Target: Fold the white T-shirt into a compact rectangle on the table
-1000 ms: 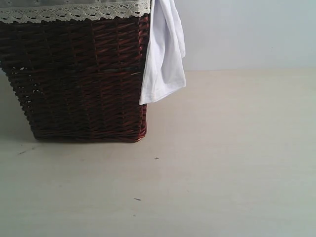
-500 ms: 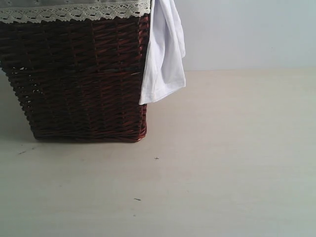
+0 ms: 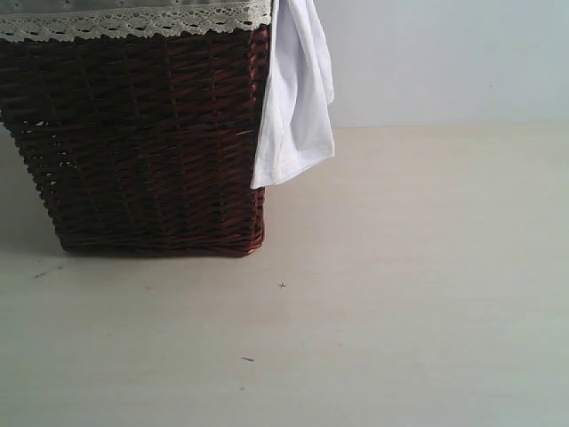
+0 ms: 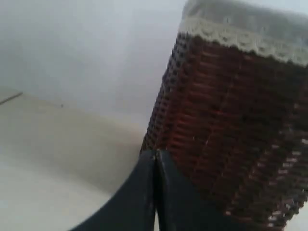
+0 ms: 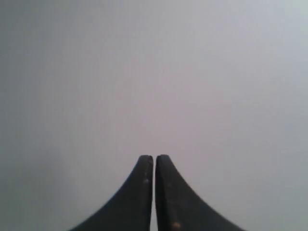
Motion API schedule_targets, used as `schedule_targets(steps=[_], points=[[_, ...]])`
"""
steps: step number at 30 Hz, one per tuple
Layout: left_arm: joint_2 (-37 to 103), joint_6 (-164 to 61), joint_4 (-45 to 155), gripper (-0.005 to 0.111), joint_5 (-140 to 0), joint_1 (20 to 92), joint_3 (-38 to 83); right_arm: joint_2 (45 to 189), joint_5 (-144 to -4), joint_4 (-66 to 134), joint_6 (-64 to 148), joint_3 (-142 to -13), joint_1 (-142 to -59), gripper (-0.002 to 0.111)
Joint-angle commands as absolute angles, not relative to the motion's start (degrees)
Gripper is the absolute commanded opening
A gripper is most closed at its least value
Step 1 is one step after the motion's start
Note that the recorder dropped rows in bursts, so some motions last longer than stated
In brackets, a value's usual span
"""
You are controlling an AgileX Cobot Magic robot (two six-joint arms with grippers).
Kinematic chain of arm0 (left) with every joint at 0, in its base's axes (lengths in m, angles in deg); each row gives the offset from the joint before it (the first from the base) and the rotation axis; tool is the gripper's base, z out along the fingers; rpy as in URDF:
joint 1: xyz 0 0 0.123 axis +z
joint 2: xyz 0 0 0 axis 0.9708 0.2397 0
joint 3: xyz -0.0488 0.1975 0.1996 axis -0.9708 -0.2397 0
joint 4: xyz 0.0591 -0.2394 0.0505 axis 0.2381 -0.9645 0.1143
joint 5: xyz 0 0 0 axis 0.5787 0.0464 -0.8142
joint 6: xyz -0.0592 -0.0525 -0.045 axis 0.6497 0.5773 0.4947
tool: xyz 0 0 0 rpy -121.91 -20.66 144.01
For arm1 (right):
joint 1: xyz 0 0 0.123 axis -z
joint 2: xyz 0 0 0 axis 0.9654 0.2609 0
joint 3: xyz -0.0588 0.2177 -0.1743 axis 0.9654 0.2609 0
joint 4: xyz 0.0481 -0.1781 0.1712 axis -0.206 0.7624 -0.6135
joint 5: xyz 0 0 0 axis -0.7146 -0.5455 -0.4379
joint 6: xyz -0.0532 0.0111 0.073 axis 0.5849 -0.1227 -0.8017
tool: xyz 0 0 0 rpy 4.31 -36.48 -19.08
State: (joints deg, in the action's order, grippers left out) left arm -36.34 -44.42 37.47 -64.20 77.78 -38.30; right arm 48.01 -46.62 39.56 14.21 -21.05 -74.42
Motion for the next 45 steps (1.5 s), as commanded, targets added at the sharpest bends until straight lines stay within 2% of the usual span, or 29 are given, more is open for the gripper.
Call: schedule_targets(steps=[1, 5, 9, 13, 17, 22, 28, 30, 38, 41, 45], points=[[-36.7, -46.2, 38.4, 0.000, -60.1, 77.7, -38.2, 55.9, -47.5, 46.7, 10.0, -30.1, -74.2, 0.017], [-36.7, -47.4, 38.4, 0.000, -59.9, 77.7, -38.2, 65.4, -50.1, 50.6, 9.7, -38.6, -74.2, 0.034], [-36.7, -46.3, 35.2, 0.000, -58.8, 77.7, -38.2, 75.4, -64.2, 57.4, 3.5, -47.7, -74.2, 0.050], [-36.7, -46.1, 35.2, 0.000, -58.8, 77.7, -38.2, 84.7, -75.8, 62.3, 2.3, -54.6, -74.2, 0.060], [-36.7, -46.1, 35.3, 0.000, -58.8, 77.7, -38.2, 93.3, -83.4, 60.4, 6.2, -59.3, -76.6, 0.060], [-36.7, -46.1, 35.3, 0.000, -58.8, 77.7, -38.2, 106.2, -95.1, 42.6, 28.4, -68.1, -81.6, 0.060], [-36.7, -46.1, 35.3, 0.000, -58.8, 77.7, -38.2, 120.2, -113.1, 4.8, 70.2, -82.2, -81.9, 0.060], [-36.7, -46.1, 35.3, 0.000, -58.8, 77.7, -38.2, 126.0, -119.0, -22.7, 97.0, -85.3, -82.2, 0.060], [-36.7, -46.1, 35.3, 0.000, -58.8, 77.7, -38.2, 137.7, -108.5, -38.3, 122.7, -85.6, -88.7, 0.060], [-36.7, -46.1, 35.3, 0.000, -58.8, 77.7, -38.2, 142.1, -104.1, -39.9, 123.1, -87.7, -90.2, 0.060], [-36.7, -46.1, 35.3, 0.000, -58.8, 77.7, -38.2, 146.5, -105.7, -40.1, 123.1, -91.1, -90.2, 0.059]])
